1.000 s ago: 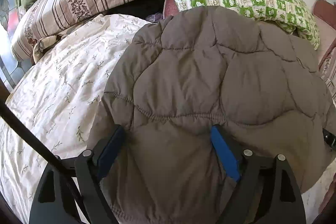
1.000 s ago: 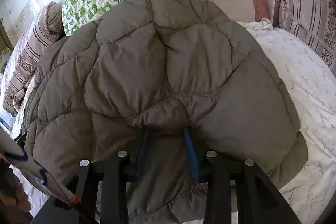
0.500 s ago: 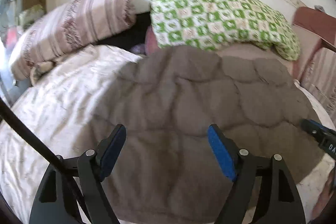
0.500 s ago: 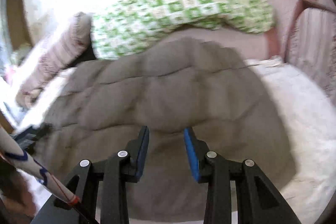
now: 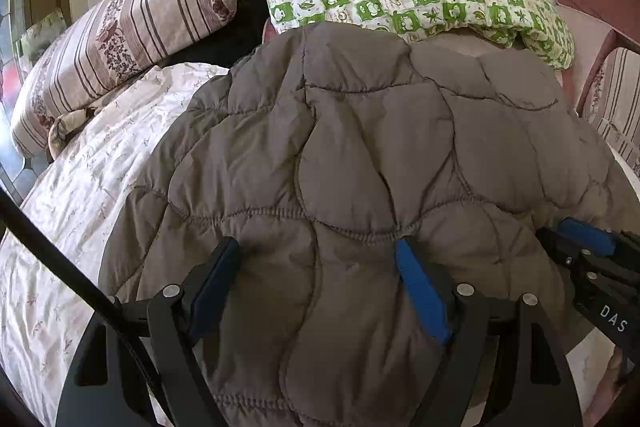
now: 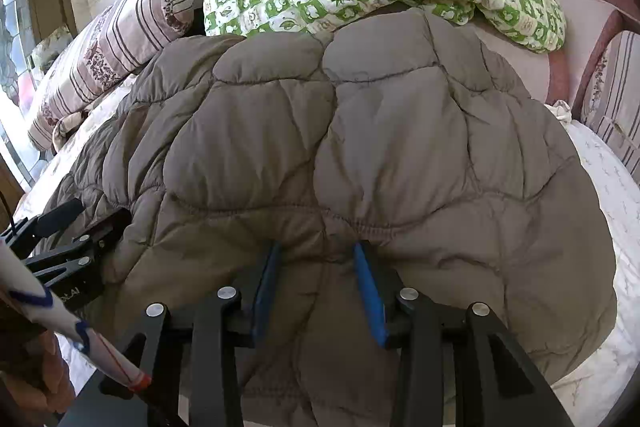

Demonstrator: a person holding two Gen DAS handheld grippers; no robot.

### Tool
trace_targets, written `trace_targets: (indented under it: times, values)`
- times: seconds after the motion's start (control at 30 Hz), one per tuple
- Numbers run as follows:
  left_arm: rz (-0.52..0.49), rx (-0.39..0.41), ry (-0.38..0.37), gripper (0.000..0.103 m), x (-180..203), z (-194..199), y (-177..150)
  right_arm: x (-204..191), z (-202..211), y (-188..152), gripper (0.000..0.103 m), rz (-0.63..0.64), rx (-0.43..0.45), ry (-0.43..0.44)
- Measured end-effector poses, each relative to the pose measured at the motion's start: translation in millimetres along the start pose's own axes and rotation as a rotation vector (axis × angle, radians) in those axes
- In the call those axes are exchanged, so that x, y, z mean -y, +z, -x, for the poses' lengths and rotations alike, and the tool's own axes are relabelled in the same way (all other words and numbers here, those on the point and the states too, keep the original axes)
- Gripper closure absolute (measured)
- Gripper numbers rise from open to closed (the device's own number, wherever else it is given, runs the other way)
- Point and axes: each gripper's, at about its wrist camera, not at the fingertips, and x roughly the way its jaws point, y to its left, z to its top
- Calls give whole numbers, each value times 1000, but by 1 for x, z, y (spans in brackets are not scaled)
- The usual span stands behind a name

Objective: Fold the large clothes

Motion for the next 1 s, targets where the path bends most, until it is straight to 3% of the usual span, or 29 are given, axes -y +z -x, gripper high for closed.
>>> trace_targets:
  times: [0.13, 0.23, 0.27, 0.43, 0.53, 0.73, 1.0]
  values:
    - [3, 2, -3, 23, -1, 0, 1, 15, 24, 12, 60, -61, 57, 48]
    - [2, 3, -2, 23, -1, 0, 1, 43, 48, 22, 43, -101, 145, -44]
    - [2, 3, -2, 23, -1, 0, 1, 60, 51, 23, 42, -140, 163, -98]
    - [0, 5, -1, 23, -1, 1, 1, 119, 39, 15, 43, -324, 93, -196]
    - [-1, 7, 0, 23, -1, 1, 1, 134, 30, 10, 46, -391, 53, -158]
    - [-8, 11, 6, 23, 0, 2, 1, 126, 9, 5, 46, -332, -14, -200]
    - [-9, 12, 9, 22, 1, 2, 1, 125, 8, 5, 45, -305, -8, -231]
